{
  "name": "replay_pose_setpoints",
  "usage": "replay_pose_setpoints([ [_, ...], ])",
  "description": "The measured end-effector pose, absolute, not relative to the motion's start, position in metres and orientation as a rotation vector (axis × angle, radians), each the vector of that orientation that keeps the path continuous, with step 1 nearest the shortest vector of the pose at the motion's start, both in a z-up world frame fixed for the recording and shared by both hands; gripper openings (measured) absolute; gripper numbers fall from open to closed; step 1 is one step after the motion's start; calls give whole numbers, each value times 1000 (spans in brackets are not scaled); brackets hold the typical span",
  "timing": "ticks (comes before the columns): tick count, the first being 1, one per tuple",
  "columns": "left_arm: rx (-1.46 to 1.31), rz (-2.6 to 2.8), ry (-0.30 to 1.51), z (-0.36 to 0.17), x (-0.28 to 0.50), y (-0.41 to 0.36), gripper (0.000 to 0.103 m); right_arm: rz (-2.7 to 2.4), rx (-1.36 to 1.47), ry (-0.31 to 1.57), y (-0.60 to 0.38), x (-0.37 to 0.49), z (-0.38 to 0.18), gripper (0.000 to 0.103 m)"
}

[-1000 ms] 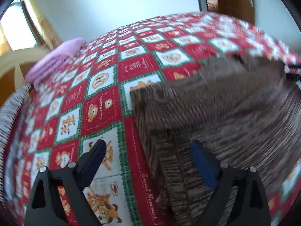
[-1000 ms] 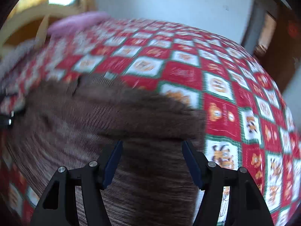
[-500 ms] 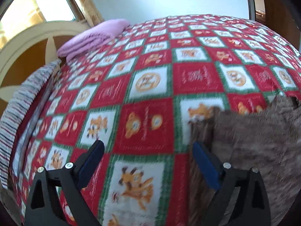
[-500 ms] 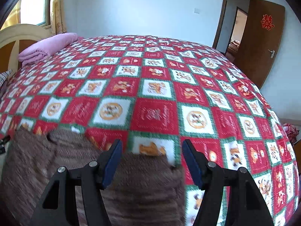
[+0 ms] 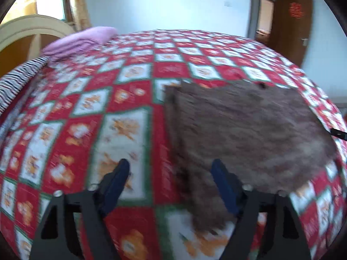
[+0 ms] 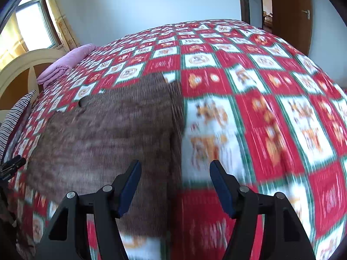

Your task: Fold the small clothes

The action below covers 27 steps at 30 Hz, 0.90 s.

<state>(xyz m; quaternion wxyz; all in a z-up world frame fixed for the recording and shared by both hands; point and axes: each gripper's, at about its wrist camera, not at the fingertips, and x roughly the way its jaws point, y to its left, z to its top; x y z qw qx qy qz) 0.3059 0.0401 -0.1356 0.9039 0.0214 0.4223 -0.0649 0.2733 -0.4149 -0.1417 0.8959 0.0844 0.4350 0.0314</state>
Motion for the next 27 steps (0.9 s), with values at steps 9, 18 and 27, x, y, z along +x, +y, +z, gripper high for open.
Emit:
replay_pose_setpoints([
  [9, -34, -197, 946, -161, 294, 30, 33, 105, 171, 914, -404, 253, -150, 57],
  [18, -5, -205, 902, -160, 285, 24, 8, 138, 160, 925, -389, 262, -158, 28],
  [27, 11, -226, 829, -146, 262, 29, 4, 146, 90, 865, -379, 247, -139, 7],
])
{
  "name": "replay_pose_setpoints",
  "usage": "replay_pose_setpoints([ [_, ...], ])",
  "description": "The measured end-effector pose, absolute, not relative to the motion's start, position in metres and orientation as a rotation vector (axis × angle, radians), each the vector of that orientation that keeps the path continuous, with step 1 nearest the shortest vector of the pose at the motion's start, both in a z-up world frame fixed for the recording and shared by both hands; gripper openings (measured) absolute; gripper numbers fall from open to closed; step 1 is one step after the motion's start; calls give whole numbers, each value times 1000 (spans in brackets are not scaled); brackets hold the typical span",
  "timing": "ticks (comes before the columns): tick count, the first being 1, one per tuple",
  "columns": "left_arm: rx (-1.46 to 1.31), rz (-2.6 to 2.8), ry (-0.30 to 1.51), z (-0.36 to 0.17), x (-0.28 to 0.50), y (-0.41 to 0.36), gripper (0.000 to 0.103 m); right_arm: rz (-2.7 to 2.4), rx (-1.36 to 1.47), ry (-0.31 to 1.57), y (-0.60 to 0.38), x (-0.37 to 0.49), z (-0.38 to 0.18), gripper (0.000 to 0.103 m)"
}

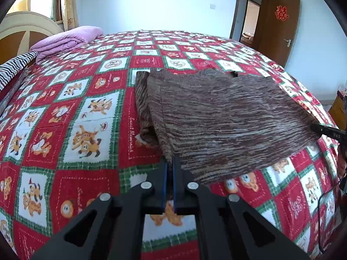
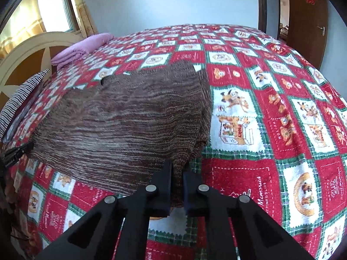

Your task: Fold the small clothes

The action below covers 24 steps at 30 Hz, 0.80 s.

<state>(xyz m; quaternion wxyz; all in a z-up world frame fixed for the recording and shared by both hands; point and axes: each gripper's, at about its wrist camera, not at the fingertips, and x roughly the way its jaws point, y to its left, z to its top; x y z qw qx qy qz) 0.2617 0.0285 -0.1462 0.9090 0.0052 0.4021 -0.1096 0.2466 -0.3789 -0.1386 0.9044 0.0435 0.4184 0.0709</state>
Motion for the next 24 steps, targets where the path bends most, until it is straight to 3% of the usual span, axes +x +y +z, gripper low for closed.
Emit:
replay_pose_setpoints([
  [8, -24, -226, 853, -161, 253, 39, 3, 157, 194, 937, -395, 250, -158, 8],
  [13, -9, -223, 821, -159, 252, 35, 5, 150, 228, 931, -397, 241, -154, 32],
  [19, -49, -213, 848, -163, 268, 39, 9, 141, 180, 906, -390, 231, -147, 33],
  [20, -59, -217, 850, -163, 269, 40, 9, 128, 158, 902, -389, 230, -146, 32],
  [21, -64, -225, 851, -164, 268, 41, 7, 120, 144, 898, -389, 229, -145, 13],
  [22, -66, -229, 847, -163, 267, 42, 3, 122, 122, 893, -387, 228, -143, 5],
  [24, -78, -231, 838, -160, 262, 45, 3, 126, 108, 878, -385, 223, -137, 5],
])
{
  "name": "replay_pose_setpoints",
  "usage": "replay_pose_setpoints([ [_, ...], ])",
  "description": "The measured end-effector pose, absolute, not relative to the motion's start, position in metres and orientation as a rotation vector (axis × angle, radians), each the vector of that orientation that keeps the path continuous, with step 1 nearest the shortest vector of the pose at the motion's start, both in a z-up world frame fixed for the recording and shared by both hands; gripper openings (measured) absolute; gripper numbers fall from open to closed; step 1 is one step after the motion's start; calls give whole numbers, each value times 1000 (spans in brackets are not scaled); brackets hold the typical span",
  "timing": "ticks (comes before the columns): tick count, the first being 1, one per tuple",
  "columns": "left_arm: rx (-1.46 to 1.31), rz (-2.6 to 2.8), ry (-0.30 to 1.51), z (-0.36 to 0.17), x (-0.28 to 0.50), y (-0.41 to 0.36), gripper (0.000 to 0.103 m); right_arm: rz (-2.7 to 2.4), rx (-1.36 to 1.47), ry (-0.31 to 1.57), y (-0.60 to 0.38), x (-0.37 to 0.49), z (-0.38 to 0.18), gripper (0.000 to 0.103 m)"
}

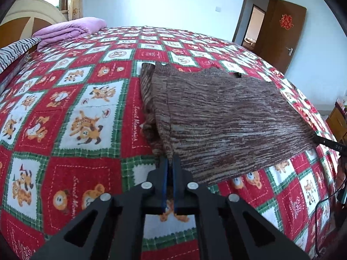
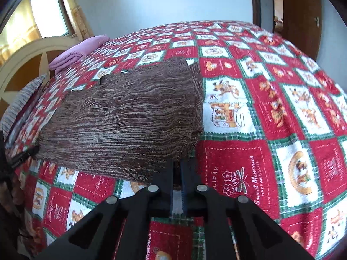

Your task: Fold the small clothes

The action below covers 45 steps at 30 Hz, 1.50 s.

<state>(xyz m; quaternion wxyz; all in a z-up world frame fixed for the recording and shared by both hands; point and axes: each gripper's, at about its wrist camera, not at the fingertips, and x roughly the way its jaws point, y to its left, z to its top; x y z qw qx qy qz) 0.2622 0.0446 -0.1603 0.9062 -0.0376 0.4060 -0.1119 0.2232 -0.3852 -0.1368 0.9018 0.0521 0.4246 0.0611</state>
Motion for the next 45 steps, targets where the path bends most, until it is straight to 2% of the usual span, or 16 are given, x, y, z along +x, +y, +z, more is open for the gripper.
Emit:
replay_pose_setpoints([
  [4, -70, -238, 835, -156, 248, 45, 3, 150, 99, 865, -384, 211, -127, 5],
  [10, -55, -225, 865, -166, 251, 46, 3, 114, 92, 944, -390, 215, -156, 4],
  [16, -28, -225, 849, -166, 244, 45, 4, 113, 71, 940, -389, 213, -156, 5],
  [18, -24, -214, 843, -166, 242, 45, 9, 119, 84, 942, -392, 215, -158, 7],
  [20, -9, -197, 837, -163, 241, 45, 15, 92, 87, 947, -394, 215, -154, 25],
  [21, 10, -180, 833, -160, 239, 45, 21, 53, 69, 937, -395, 212, -147, 54],
  [22, 31, -157, 817, -155, 238, 45, 39, 36, 59, 912, -395, 210, -141, 64],
  [23, 47, -136, 788, -148, 236, 48, 54, 20, 49, 881, -395, 208, -134, 64],
  [25, 71, -99, 724, -133, 237, 52, 65, -8, 9, 838, -389, 212, -118, 64],
  [27, 73, -87, 680, -117, 247, 52, 67, 13, -5, 811, -378, 223, -107, 64],
  [30, 76, -103, 670, -104, 280, 41, 81, 104, -5, 805, -351, 260, -100, 64],
  [33, 130, -48, 695, -115, 316, 24, 81, 152, 20, 848, -331, 297, -110, 55],
  [37, 230, 55, 784, -158, 351, 10, 81, 143, -15, 925, -301, 347, -137, 55],
  [39, 190, 52, 816, -170, 353, 17, 82, 95, -92, 999, -290, 372, -156, 55],
  [41, 155, 42, 798, -164, 349, 23, 87, 48, -91, 977, -289, 389, -157, 55],
  [45, 4, 13, 779, -160, 342, 49, 88, 68, -56, 908, -267, 374, -131, 55],
])
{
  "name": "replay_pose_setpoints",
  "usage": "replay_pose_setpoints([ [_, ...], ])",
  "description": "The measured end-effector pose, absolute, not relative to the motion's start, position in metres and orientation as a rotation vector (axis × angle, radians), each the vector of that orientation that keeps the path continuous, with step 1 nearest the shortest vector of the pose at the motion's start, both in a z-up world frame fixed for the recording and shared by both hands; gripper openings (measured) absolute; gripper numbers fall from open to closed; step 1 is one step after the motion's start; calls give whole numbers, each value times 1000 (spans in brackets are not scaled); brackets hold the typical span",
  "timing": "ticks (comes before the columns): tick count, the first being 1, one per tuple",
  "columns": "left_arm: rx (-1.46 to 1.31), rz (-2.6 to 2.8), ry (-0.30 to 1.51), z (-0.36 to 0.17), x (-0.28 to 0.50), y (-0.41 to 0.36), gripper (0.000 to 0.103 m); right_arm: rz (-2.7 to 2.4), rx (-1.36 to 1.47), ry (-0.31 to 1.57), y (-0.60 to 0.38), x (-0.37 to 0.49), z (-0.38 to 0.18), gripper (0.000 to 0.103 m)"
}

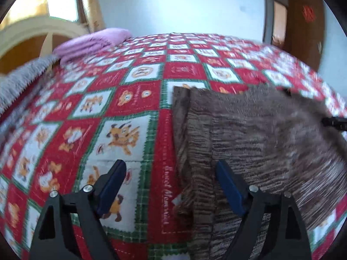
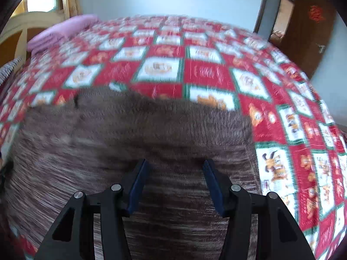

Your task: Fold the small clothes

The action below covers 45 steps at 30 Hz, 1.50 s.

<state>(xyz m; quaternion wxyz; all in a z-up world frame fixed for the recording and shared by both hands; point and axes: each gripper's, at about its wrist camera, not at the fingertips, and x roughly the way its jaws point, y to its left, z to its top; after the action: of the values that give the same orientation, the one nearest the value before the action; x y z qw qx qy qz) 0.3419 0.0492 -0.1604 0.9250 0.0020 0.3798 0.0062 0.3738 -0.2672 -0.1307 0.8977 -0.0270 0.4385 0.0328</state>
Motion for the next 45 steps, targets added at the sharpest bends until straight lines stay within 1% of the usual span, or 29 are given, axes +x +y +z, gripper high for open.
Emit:
replay_pose_setpoints([
  [1, -27, 15, 779, -161, 342, 54, 90, 156, -42, 922, -252, 367, -130, 55],
  [3, -101, 11, 801, -166, 346, 63, 90, 270, -42, 974, -225, 365, -139, 54],
  [4, -122, 4, 818, -169, 348, 65, 90, 278, -72, 1002, -213, 372, -149, 44],
  [5, -130, -2, 834, -171, 351, 62, 91, 258, -95, 1013, -207, 381, -157, 42],
  [7, -132, -14, 831, -171, 351, 59, 93, 225, -16, 992, -211, 404, -159, 42],
  [9, -118, -21, 832, -171, 350, 56, 95, 208, 108, 1014, -219, 426, -156, 42],
  [13, -93, -23, 838, -172, 352, 52, 97, 233, 237, 997, -220, 433, -144, 42],
  [15, -94, -22, 835, -172, 351, 53, 97, 263, 173, 964, -203, 426, -134, 42],
  [17, -100, -23, 835, -172, 350, 55, 97, 255, 47, 1041, -178, 429, -146, 42],
  [18, -99, -22, 834, -172, 350, 54, 97, 239, -68, 1075, -162, 430, -157, 42],
  [20, -95, -21, 834, -172, 350, 54, 97, 184, -185, 1028, -148, 435, -159, 42],
  [21, -95, -20, 835, -172, 350, 54, 98, 161, -170, 1028, -149, 443, -158, 42],
  [24, -107, -21, 834, -172, 350, 55, 98, 68, 1, 1008, -170, 455, -152, 44],
  [26, -127, -23, 829, -172, 349, 58, 98, 129, 75, 1011, -175, 447, -151, 44],
  [27, -136, -25, 827, -172, 349, 60, 98, 170, 37, 1012, -170, 438, -153, 44],
  [29, -143, -26, 830, -173, 350, 61, 99, 180, -140, 972, -155, 427, -161, 45],
  [30, -133, -25, 837, -173, 352, 59, 100, 188, -207, 939, -151, 424, -163, 48],
  [31, -124, -22, 841, -174, 353, 57, 101, 180, -215, 942, -151, 424, -163, 54],
  [32, -111, -18, 845, -174, 353, 55, 103, 152, -180, 971, -156, 426, -161, 58],
  [33, -104, -17, 849, -174, 354, 55, 103, 126, -124, 1001, -161, 427, -157, 59],
  [34, -103, -19, 855, -174, 355, 55, 103, 128, -67, 1007, -164, 422, -151, 59],
  [36, -110, -26, 862, -173, 354, 58, 103, 211, -65, 968, -158, 399, -141, 59],
  [41, -85, -22, 883, -170, 355, 63, 103, 366, -204, 875, -130, 332, -133, 59],
  [45, 3, 11, 872, -163, 362, 63, 103, 465, -325, 800, -107, 283, -135, 59],
])
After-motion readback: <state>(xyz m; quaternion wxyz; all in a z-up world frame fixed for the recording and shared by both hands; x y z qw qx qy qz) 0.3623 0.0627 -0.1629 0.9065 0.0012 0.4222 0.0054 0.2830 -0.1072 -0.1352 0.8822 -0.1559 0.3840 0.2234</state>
